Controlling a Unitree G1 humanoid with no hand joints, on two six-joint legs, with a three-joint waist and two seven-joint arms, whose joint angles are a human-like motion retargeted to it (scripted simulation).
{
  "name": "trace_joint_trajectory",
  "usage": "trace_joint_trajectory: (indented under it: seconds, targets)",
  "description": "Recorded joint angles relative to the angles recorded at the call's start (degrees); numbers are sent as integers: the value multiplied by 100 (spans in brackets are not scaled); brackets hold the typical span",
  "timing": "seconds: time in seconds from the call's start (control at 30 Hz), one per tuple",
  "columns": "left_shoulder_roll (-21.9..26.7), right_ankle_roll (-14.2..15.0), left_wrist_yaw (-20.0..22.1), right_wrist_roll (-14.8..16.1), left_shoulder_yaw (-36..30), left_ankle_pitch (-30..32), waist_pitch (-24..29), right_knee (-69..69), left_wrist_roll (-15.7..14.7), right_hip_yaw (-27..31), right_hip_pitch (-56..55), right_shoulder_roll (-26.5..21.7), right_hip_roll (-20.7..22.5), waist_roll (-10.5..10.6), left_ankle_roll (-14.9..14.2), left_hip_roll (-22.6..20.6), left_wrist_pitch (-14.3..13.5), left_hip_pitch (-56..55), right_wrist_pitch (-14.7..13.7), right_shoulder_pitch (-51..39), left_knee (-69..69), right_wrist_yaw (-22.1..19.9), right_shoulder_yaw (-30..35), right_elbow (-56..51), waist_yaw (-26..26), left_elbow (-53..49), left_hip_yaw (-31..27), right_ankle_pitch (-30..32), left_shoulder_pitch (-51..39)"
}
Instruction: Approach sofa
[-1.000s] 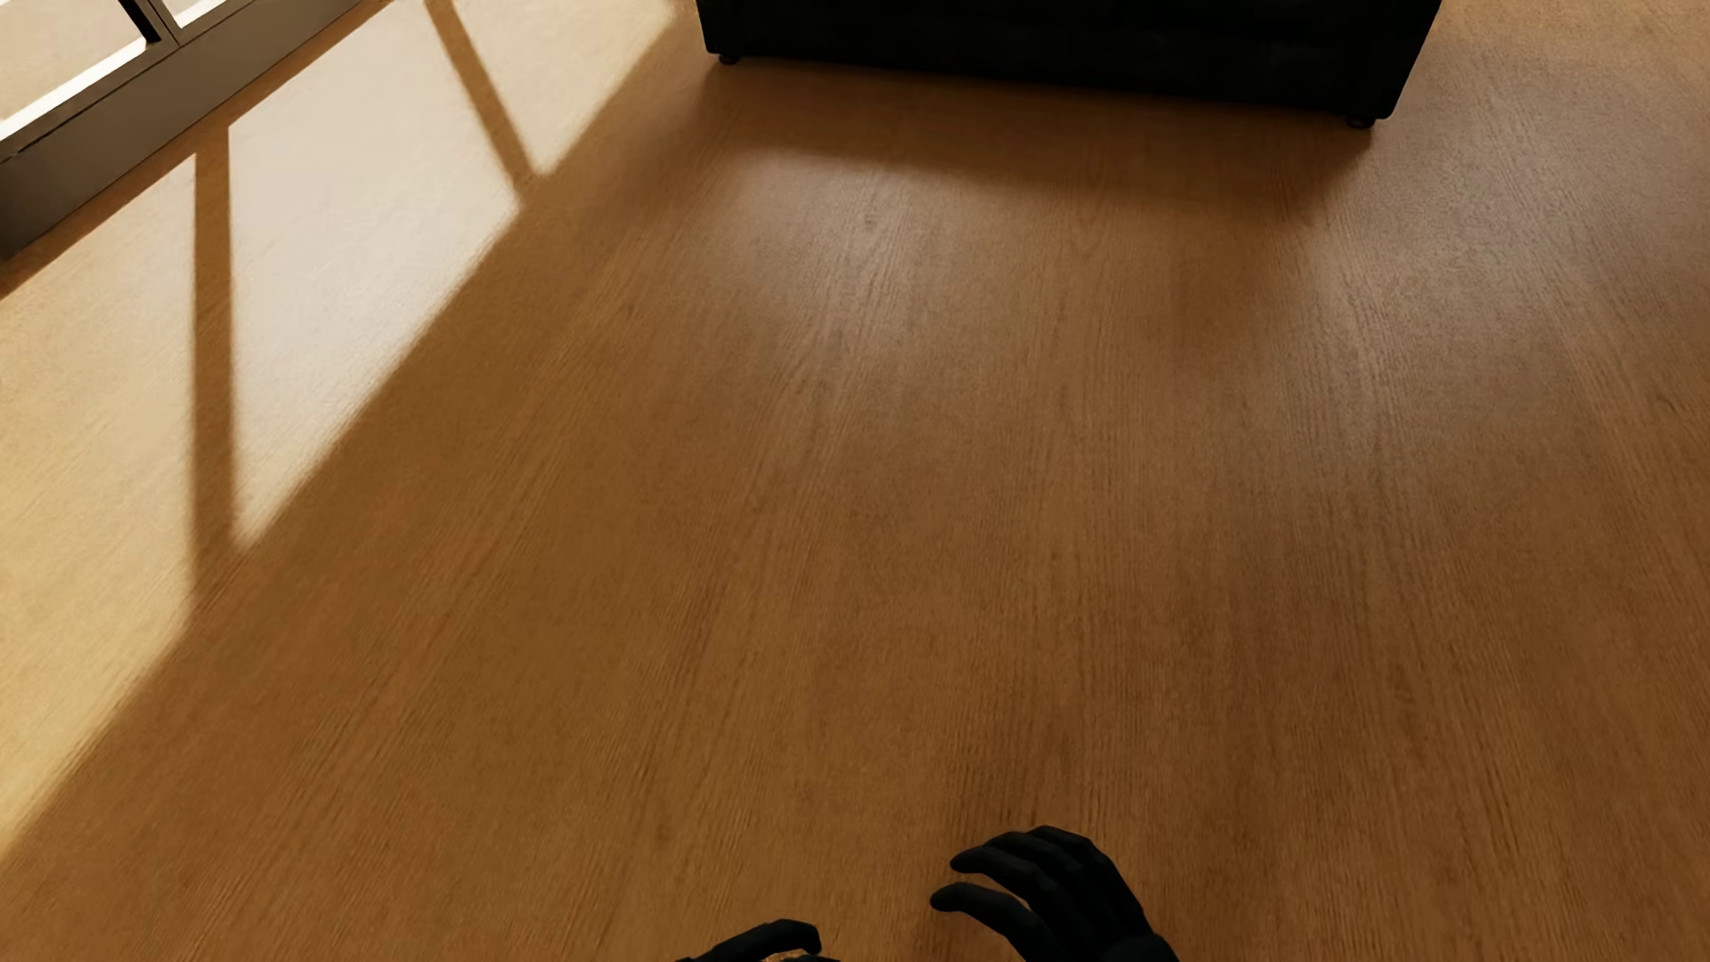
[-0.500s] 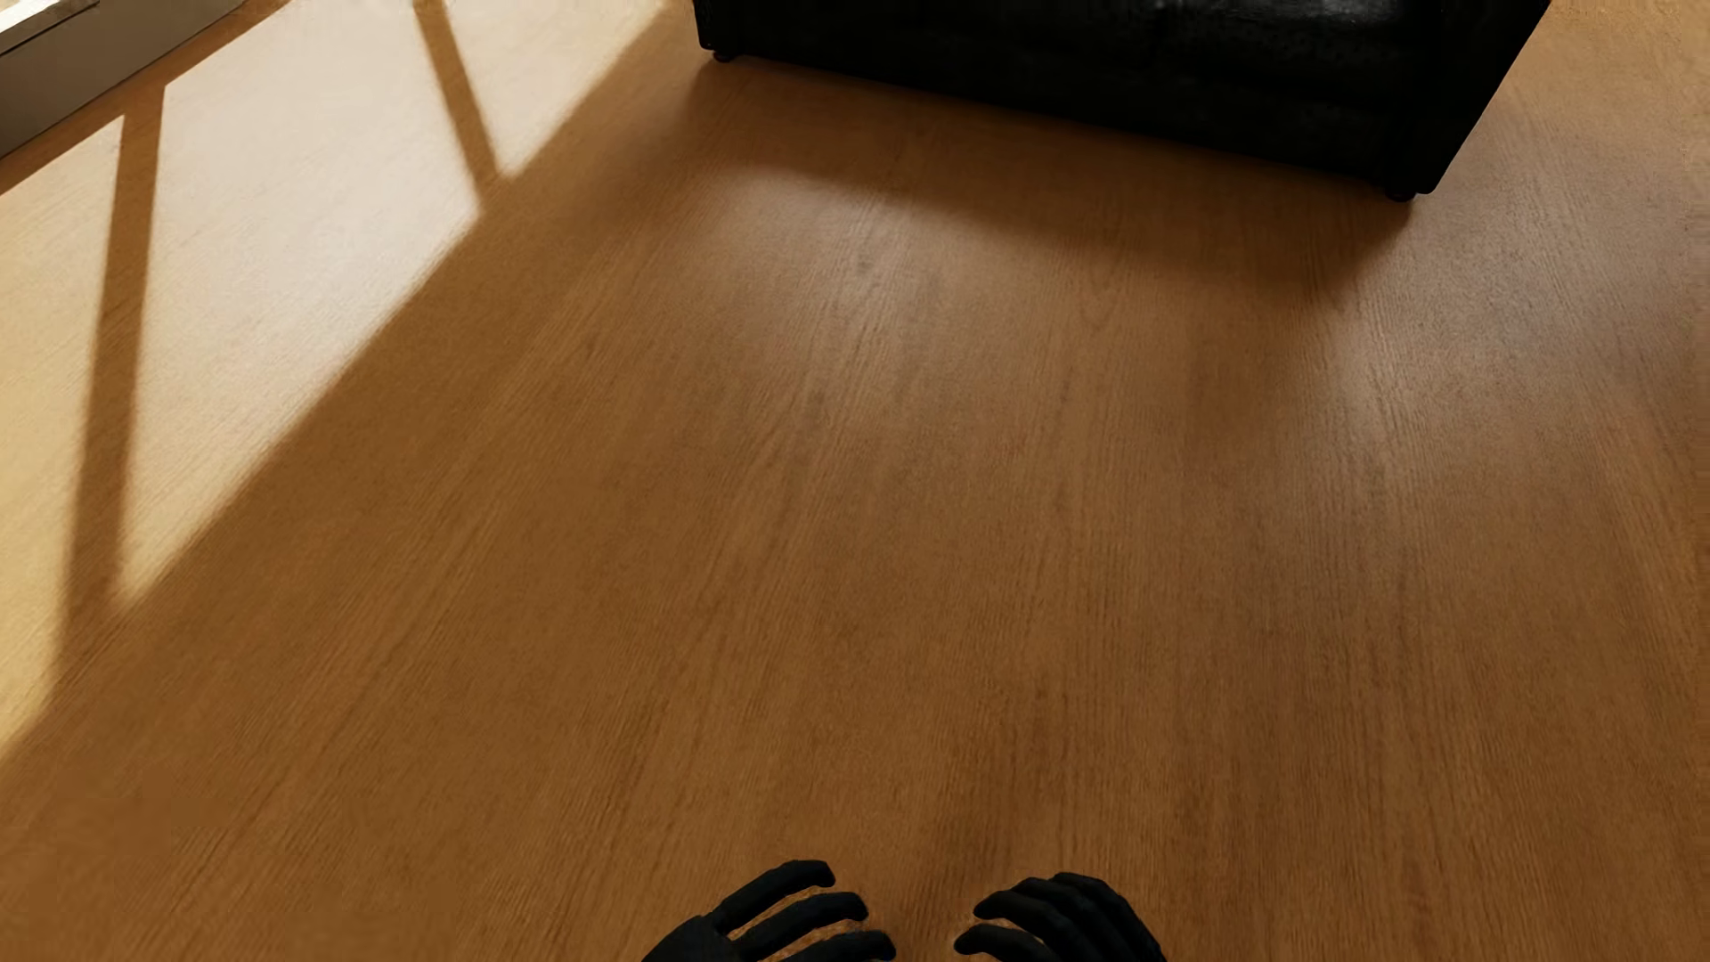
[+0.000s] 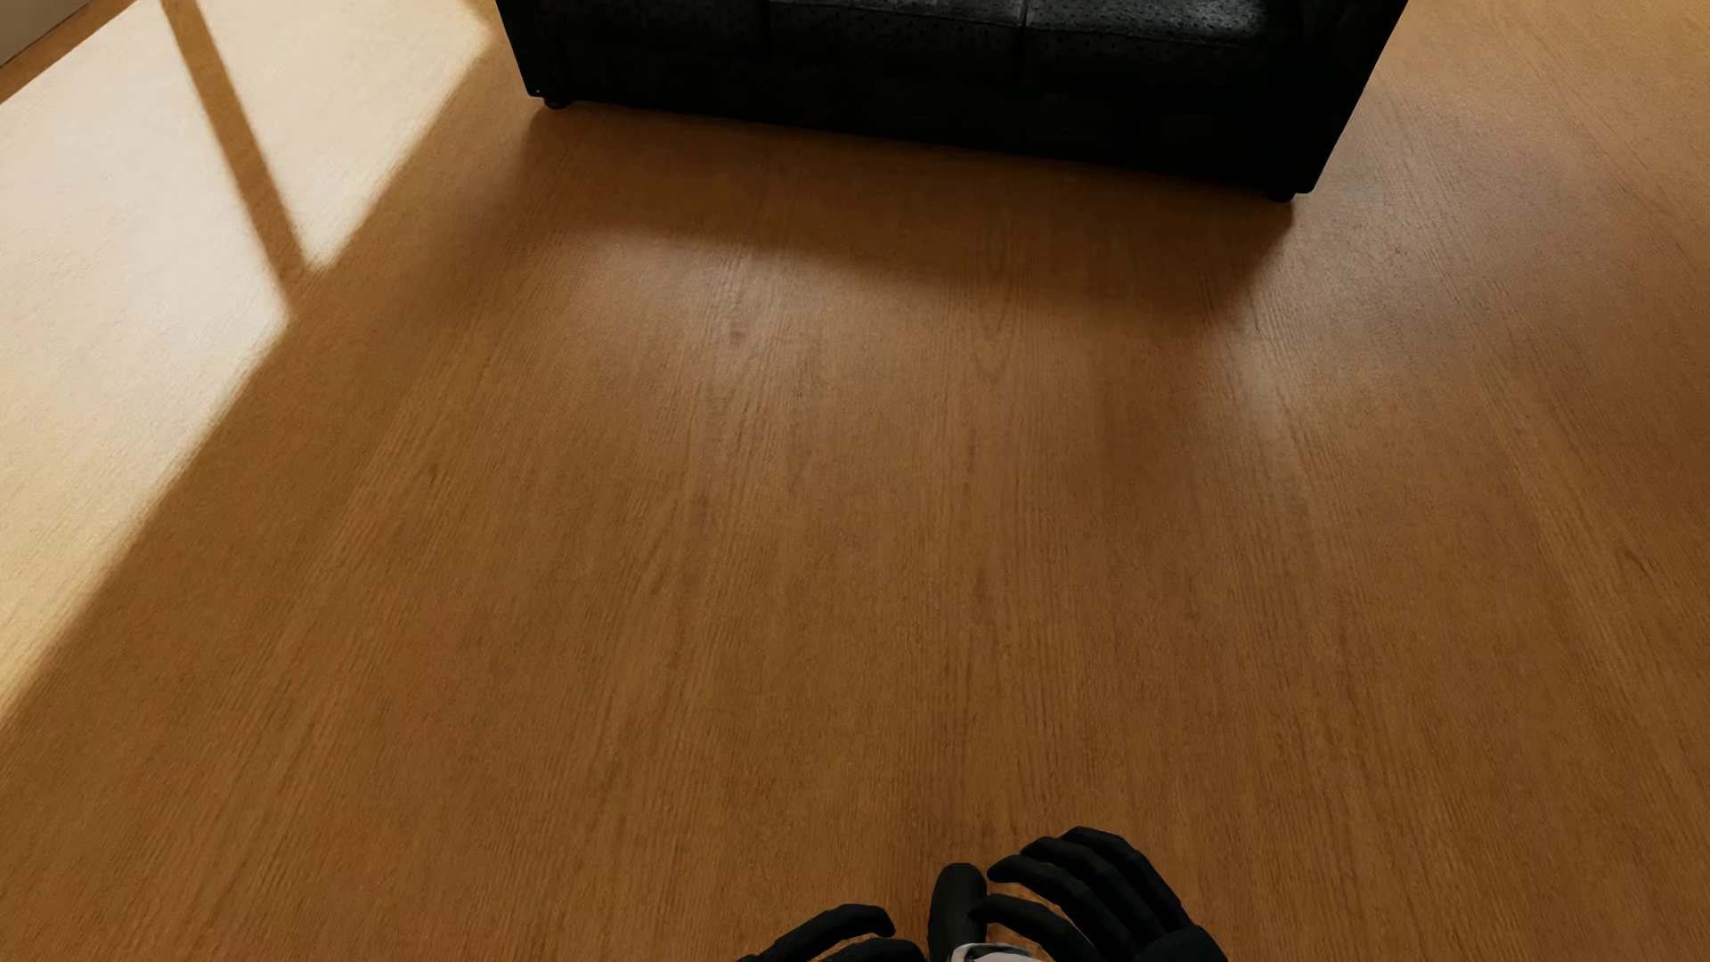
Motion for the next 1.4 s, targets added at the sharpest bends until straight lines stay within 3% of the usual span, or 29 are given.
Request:
trace_joint_trajectory:
  seconds: [0.07,0.17,0.23,0.3,0.4,0.43,0.53,0.63,0.7,0.77,0.83,0.87,0.93,1.0,1.03,1.13,1.23,1.3,1.33,1.37,1.4]
  targets:
    - [-3,560,0,-160,37,-90,-29,-754,-44,289,-54,70,213,98,-46,4,71,313,-105,29,-86,0,-166,-42,-30,-15,-75,-194,38]
    - [36,-96,0,-217,205,-18,-83,-145,-114,377,35,296,453,279,-131,149,106,865,-186,-9,-80,-1,-285,-183,-51,-1,-198,770,185]
    - [4,-482,0,-182,290,548,-144,243,8,255,220,452,599,467,-222,354,38,1041,-270,28,249,0,-402,-283,-59,72,-256,578,151]
    - [85,-576,-1,-137,85,1426,-215,113,81,21,630,535,785,684,-420,659,-52,915,-294,90,869,1,-416,-181,-62,289,-346,314,-18]
    - [468,-656,-21,-195,-694,2757,-249,94,-240,-361,1049,644,1035,962,-1205,1301,4,-120,-332,74,3020,5,-315,47,-100,524,-275,-140,-469]
    - [597,-725,-38,-139,-865,2844,-234,235,-347,-464,1111,690,1131,1046,-1009,1545,64,-565,-351,52,3788,1,-267,48,-103,470,-246,-334,-575]
    - [685,-860,-2,124,-894,1812,-161,548,-433,-693,1445,755,1398,1227,-993,1707,230,-1706,-301,-29,4962,0,-146,-40,-81,230,-532,-839,-692]
    - [783,-914,-4,49,-670,788,-113,580,-164,-748,1985,647,1558,1272,-703,1708,356,-2393,-259,40,4202,0,2,146,-38,73,-565,-1196,-485]
    - [801,-925,-18,144,-473,561,-97,461,-38,-704,2324,628,1614,1254,-572,1632,352,-2691,-224,10,3049,0,127,235,19,42,-403,-1330,-339]
    - [779,-936,-28,202,-315,900,-98,279,33,-643,2642,627,1665,1219,-438,1449,325,-2880,-178,-5,1725,-1,221,218,90,11,-240,-1420,-256]
    - [726,-938,-42,263,-213,1585,-107,61,26,-561,2955,575,1705,1171,-625,1178,345,-2885,-124,-31,270,-1,316,181,147,5,-200,-1440,-180]
    - [697,-931,-60,306,-133,1680,-114,-50,49,-503,3121,539,1720,1140,-624,1020,351,-2825,-104,-59,-390,-1,363,174,169,-2,-281,-1455,-124]
    - [568,-905,-165,356,105,1765,-128,-190,138,-377,3463,476,1756,1069,-917,780,267,-2731,-107,-54,-998,3,382,173,195,76,-506,-1506,-70]
    - [480,-883,-222,452,360,2401,-155,-199,304,-220,3815,476,1727,971,-288,550,168,-2634,-111,-39,-713,4,337,236,219,39,-802,-1453,-3]
    - [413,-807,-88,504,460,2601,-177,-125,442,-153,3936,531,1658,902,-239,546,105,-2504,-109,4,-638,0,250,299,225,27,-685,-1327,-24]
    - [161,-350,1,475,687,2174,-240,603,657,105,3936,630,1298,618,-17,398,-48,-2077,-149,216,-462,0,-32,528,296,-145,-373,-306,-92]
    - [118,788,-25,189,589,1550,-198,2816,657,531,3012,105,946,399,100,291,-58,-1815,-200,26,-33,4,241,555,350,95,53,1104,-27]
    - [-15,815,-2,157,495,1176,-130,4396,489,148,2100,-85,321,250,129,226,-109,-1621,-197,-156,161,1,411,526,418,35,392,2211,-33]
    - [-65,823,-1,218,450,1033,-103,4915,420,299,1679,-82,151,171,137,157,-131,-1486,-189,-192,188,0,421,497,405,-52,500,1997,-74]
    - [-84,857,0,227,374,883,-83,5184,372,472,1308,-71,-22,102,140,88,-141,-1354,-167,-183,238,0,382,435,370,-98,568,1269,-144]
    - [-71,623,0,254,291,714,-68,5247,430,479,975,-135,-253,45,137,21,-109,-1241,-148,-259,334,0,365,407,325,-140,606,575,-75]
